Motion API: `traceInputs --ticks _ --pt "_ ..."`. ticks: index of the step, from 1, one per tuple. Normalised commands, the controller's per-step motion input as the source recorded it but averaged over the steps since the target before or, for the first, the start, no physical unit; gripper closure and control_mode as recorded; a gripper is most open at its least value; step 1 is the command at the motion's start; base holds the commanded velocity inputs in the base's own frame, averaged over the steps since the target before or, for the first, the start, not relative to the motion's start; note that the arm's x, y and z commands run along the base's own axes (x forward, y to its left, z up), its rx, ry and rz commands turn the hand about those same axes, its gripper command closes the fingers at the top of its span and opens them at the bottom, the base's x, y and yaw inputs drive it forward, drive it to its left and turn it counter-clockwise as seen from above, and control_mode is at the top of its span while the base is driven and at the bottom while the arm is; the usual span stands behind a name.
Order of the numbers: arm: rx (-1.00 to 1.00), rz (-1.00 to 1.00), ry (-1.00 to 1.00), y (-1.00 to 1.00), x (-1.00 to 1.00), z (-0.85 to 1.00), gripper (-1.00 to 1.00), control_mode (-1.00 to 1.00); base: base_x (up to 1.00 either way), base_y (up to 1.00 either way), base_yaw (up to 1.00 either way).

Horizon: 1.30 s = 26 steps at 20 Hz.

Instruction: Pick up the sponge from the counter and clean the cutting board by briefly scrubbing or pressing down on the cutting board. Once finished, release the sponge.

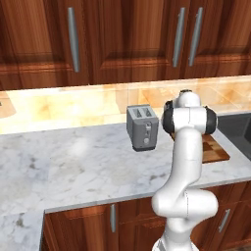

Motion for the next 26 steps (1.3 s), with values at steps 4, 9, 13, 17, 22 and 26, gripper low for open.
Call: traceInputs --ticks 4,9,13,17,22,26 --pt "0.03 0.00 -0.13 -0.50 -0.17 -0.26 1.00 -1.00 0.00 0.00 0.00" --pt "0.00 -0.01 -0.07 -0.46 -0.49 -0.16 1.00 -1.00 0.00 0.00 0.00" --pt "0.00 -0.07 0.04 -0.16 -0.62 -0.13 1.00 -1.00 0.00 0.00 0.00" --pt "0.00 -0.02 0.32 0.00 -0.33 -0.02 1.00 -1.00 0.00 0.00 0.00" --pt "0.00 0.00 0.38 0.06 -0.24 0.00 1.00 -1.00 0.00 0.00 0.00" --pt "0.00 0.00 0.17 0.00 -0.60 -0.06 1.00 -1.00 0.00 0.00 0.00"
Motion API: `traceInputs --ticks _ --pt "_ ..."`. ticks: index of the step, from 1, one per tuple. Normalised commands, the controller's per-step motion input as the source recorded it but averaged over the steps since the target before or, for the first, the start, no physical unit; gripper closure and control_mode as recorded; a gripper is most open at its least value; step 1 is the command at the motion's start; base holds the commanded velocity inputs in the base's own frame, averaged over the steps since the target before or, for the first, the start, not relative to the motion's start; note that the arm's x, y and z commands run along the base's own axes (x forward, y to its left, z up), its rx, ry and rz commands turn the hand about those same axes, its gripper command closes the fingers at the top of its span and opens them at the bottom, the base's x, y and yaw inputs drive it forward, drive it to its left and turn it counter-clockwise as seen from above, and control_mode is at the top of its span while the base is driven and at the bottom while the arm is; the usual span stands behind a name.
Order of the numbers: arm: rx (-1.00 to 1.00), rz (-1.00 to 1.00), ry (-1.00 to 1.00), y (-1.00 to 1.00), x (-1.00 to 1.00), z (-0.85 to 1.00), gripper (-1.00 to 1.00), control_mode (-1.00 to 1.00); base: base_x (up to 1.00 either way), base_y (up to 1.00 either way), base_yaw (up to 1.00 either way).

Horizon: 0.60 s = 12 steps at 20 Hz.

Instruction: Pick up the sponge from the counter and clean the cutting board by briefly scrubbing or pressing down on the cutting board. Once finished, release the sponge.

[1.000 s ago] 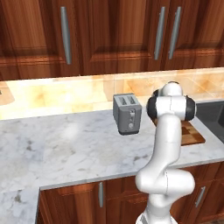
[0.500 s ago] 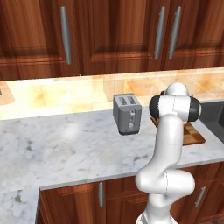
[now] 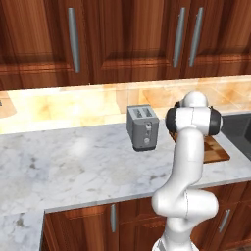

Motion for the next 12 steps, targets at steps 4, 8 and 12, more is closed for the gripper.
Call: traceInputs --ticks 4,8,12 --pt "0.06 -0.02 -0.17 0.00 -0.98 -0.23 1.00 -1.00 0.00 0.00 0.00" --pt "0.08 -0.09 -0.38 0.00 -1.00 -0.26 1.00 -1.00 0.00 0.00 0.00" --pt "0.07 -0.11 -0.41 0.00 -1.00 -0.24 1.00 -1.00 0.00 0.00 0.00"
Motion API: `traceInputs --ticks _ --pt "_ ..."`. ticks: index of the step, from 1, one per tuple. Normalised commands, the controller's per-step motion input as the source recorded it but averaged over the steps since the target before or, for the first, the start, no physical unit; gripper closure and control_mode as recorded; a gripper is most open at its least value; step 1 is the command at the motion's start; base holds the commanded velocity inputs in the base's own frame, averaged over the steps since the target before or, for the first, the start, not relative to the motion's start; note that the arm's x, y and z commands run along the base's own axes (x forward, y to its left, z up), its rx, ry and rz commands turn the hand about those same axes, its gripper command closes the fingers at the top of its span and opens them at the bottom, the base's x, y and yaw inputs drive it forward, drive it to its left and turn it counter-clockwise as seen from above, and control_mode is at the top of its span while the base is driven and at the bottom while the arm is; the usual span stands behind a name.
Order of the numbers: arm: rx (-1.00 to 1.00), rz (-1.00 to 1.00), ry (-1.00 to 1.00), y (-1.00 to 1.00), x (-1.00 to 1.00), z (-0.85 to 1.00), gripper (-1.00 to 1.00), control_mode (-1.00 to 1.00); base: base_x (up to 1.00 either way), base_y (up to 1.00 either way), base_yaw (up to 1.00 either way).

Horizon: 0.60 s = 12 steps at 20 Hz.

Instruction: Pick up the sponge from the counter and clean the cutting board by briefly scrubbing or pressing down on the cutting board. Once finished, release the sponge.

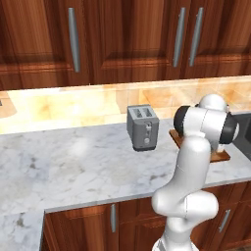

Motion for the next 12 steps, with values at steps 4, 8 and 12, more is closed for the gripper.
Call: traceInputs --ticks 4,8,12 --pt "0.05 -0.13 -0.24 0.00 -1.00 -0.10 1.00 -1.00 0.00 0.00 0.00" --pt "0.00 -0.03 0.04 0.00 -0.69 0.00 1.00 -1.00 0.00 0.00 0.00" --pt "0.00 0.00 0.08 0.00 -0.15 0.11 1.00 -1.00 0.00 0.00 0.00"
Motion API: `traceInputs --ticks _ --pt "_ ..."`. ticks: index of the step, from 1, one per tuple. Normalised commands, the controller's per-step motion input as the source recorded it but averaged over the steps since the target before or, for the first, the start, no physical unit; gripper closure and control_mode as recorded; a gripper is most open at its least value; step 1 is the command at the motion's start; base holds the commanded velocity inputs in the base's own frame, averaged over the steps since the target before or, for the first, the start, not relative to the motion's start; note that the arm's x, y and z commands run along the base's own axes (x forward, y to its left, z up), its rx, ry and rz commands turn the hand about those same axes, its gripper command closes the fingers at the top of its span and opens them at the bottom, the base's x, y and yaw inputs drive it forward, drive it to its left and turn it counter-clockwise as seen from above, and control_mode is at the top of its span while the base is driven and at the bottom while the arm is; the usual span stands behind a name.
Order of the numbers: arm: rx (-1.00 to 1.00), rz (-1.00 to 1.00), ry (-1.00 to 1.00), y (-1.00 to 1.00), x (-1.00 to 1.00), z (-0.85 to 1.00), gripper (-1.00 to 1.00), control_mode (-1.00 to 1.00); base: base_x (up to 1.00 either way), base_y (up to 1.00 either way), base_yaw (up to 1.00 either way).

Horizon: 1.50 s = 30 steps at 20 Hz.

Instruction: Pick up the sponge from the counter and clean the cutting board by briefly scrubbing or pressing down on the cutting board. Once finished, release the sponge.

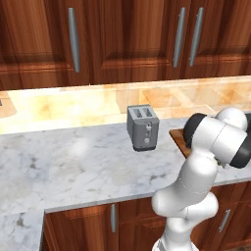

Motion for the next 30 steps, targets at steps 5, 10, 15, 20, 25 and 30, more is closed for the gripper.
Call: traceInputs --ticks 5,10,15,20,25,30 --pt "0.00 0.00 0.01 -0.14 0.00 0.13 1.00 -1.00 0.00 0.00 0.00" --pt "0.00 0.00 -0.07 -0.37 -0.03 0.00 1.00 -1.00 0.00 0.00 0.00" --pt "0.00 0.00 -0.01 -0.32 0.11 0.00 1.00 -1.00 0.00 0.00 0.00" --pt "0.00 0.00 0.00 -0.09 0.42 0.00 1.00 -1.00 0.00 0.00 0.00" --pt "0.00 0.00 0.00 0.00 0.47 0.00 1.00 -1.00 0.00 0.00 0.00" --pt "0.00 0.00 0.00 0.00 0.44 -0.03 1.00 -1.00 0.00 0.00 0.00"
